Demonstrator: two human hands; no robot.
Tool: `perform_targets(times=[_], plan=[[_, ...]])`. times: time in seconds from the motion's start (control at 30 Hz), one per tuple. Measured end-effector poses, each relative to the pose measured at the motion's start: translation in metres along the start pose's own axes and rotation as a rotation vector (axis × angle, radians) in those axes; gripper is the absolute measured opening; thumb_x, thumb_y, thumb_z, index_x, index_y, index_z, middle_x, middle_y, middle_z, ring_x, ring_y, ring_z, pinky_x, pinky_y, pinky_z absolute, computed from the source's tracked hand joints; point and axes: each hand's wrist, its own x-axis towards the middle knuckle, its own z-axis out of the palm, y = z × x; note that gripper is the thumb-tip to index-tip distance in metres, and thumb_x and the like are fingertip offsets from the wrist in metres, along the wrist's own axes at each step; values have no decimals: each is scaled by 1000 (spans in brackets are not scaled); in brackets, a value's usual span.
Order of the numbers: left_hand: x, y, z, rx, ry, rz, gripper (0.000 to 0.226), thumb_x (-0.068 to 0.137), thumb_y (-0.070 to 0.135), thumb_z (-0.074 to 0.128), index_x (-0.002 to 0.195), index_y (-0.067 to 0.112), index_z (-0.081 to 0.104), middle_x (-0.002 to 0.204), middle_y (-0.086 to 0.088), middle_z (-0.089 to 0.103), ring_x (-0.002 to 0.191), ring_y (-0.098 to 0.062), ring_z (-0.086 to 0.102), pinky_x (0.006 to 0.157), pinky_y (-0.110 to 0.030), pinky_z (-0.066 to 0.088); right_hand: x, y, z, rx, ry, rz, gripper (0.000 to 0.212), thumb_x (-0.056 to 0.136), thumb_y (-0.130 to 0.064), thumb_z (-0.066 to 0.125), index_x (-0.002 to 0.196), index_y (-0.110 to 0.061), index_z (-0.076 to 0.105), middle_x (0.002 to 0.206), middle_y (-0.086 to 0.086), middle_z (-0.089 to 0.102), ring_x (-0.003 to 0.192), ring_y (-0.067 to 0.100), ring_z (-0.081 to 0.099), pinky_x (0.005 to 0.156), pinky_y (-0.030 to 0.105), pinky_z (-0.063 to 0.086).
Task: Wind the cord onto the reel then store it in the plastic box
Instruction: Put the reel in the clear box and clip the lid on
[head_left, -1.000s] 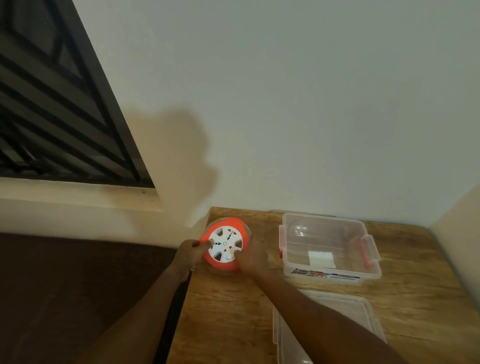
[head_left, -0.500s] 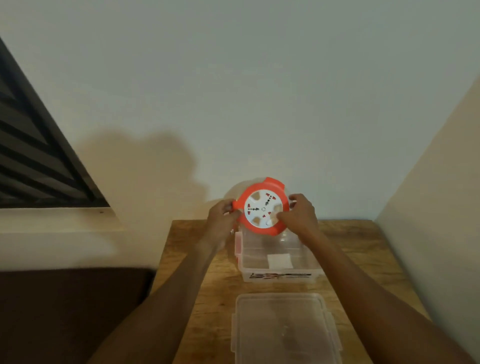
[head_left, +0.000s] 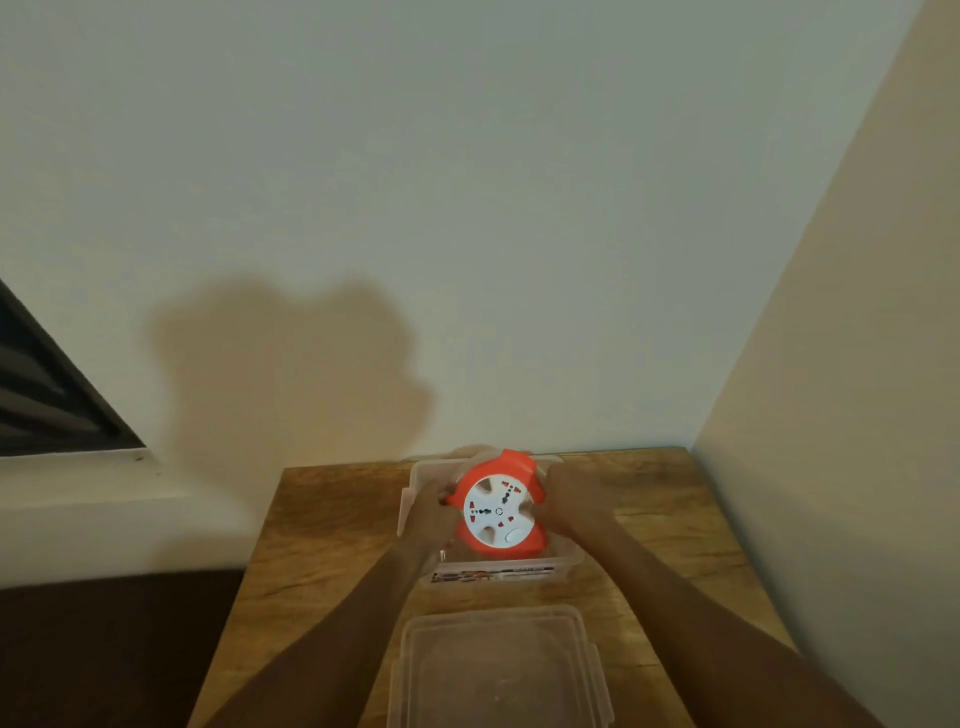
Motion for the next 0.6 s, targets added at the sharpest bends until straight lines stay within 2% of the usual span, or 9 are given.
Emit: perform_targets(times=[0.07,0.13,0.23,0.37,0.6], plan=[[3,-6,-3,11,-5,-21,26,102,3,57,119,20,68,103,-7,80,90,-28,80,77,-50,67,0,-8,7,-24,-9,14,41,77,-51,72,105,-22,65,87,-6,66,70,11,60,54,22,44],[5,-10,-6,13,-19,-37,22,103,9,59,119,21,70,100,-3,81,86,-22,80,72,-42,68,-2,-14,16,-40,-29,50,37,77,-48,72,102,-21,67,78,-8,63,66,9,60,51,20,42],[6,-12,-7,64,-49,-41,24,102,11,63,124,19,69,102,-3,80,91,-22,79,68,-34,67,-5,-20,27,-131,-16,63,30,78,-44,72,100,-23,68,82,-7,67,68,10,62,58,22,48],[11,-14,-5,218,-50,-92,27,106,6,51,129,13,63,117,-12,74,107,-29,72,92,-46,64,-4,-27,33,-198,12,104,29,80,-42,71,101,-22,68,85,-5,68,72,11,63,64,24,48],[14,-13,-4,321,-32,-103,25,107,8,51,129,12,62,121,-13,71,112,-29,69,98,-46,61,-2,-33,38,-204,44,190,37,80,-42,72,109,-20,67,98,-1,67,91,17,63,70,28,50]])
